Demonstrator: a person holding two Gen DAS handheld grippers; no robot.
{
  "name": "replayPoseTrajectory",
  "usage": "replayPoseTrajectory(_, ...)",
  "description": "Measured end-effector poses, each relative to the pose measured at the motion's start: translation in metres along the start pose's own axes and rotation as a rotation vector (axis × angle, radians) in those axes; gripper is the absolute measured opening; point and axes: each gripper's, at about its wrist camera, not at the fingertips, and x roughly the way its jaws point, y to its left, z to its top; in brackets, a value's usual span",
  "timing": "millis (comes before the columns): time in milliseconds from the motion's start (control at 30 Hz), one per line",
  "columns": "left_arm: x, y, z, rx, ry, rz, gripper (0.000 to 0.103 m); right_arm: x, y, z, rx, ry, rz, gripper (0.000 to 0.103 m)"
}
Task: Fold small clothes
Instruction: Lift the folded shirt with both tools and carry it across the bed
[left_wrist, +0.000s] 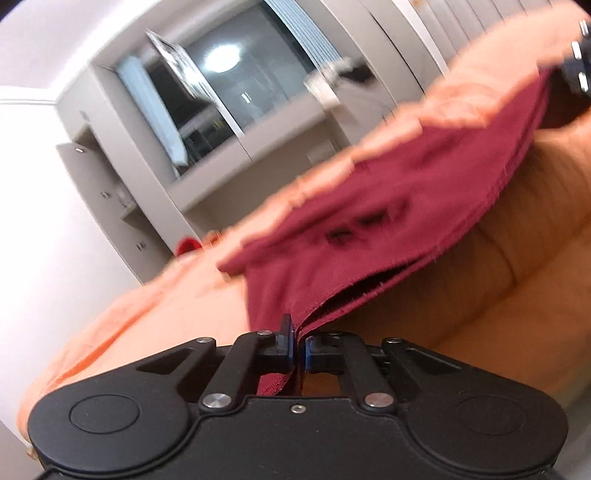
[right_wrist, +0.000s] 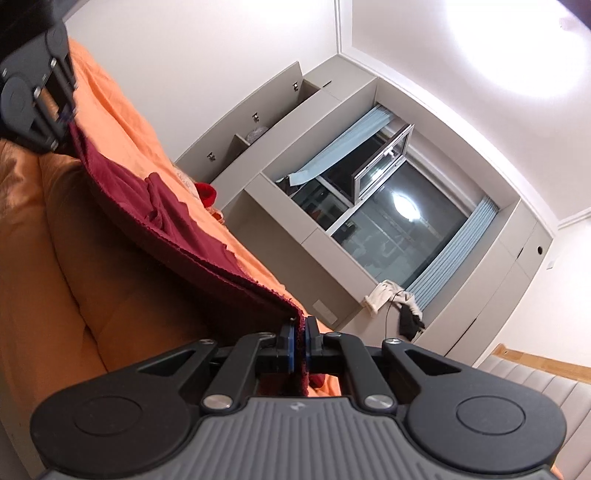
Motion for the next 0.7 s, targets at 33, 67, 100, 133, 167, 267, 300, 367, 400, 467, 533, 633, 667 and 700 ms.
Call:
replayPoseTrajectory(33,-0.007,0.004,0.001,-0.027,-0.051,0.015,0.005,-0.002,-0.001,0.000,-0.003,-0.010,-0.014,0.005)
replayPoseTrajectory(67,-0.013,0.007,0.002,-0.045,-0.086,0.030,0.005,-0.005,-0.002,0.000,-0.003,-0.020,-0.028,0.005)
replayPoseTrajectory(100,-0.017,0.010,0.005,-0.063,-0.108,0.038,0.005,-0.006,-0.004,0.000,0.004,-0.024,-0.037,0.004)
replayPoseTrajectory(133,-0.022,0.014,0.007,-0.094,-0.128,0.039,0.005,-0.008,-0.007,0.000,0.017,-0.027,-0.044,0.004)
replayPoseTrajectory(167,-0.027,0.020,0.009,-0.135,-0.146,0.034,0.005,-0.010,-0.010,0.001,0.032,-0.030,-0.052,0.004)
replayPoseTrajectory(267,-0.044,0.029,0.017,-0.201,-0.204,0.028,0.004,-0.025,-0.014,0.007,0.037,-0.074,-0.101,0.004)
replayPoseTrajectory(300,-0.051,0.031,0.019,-0.213,-0.223,0.027,0.004,-0.031,-0.014,0.008,0.030,-0.094,-0.122,0.004)
replayPoseTrajectory(367,-0.064,0.035,0.022,-0.238,-0.250,0.015,0.004,-0.043,-0.015,0.011,0.039,-0.121,-0.153,0.004)
replayPoseTrajectory(400,-0.071,0.037,0.024,-0.254,-0.258,0.007,0.004,-0.048,-0.016,0.012,0.048,-0.128,-0.163,0.004)
replayPoseTrajectory(467,-0.081,0.043,0.025,-0.296,-0.270,-0.013,0.004,-0.060,-0.016,0.015,0.066,-0.138,-0.183,0.004)
replayPoseTrajectory(533,-0.094,0.048,0.025,-0.328,-0.284,-0.029,0.004,-0.074,-0.017,0.017,0.078,-0.153,-0.198,0.004)
replayPoseTrajectory(633,-0.112,0.053,0.027,-0.349,-0.319,-0.032,0.004,-0.092,-0.013,0.019,0.036,-0.199,-0.237,0.004)
replayPoseTrajectory(667,-0.117,0.054,0.027,-0.355,-0.334,-0.027,0.004,-0.095,-0.012,0.019,0.017,-0.211,-0.250,0.004)
replayPoseTrajectory(700,-0.117,0.053,0.028,-0.357,-0.340,-0.022,0.005,-0.097,-0.012,0.019,0.006,-0.215,-0.256,0.004)
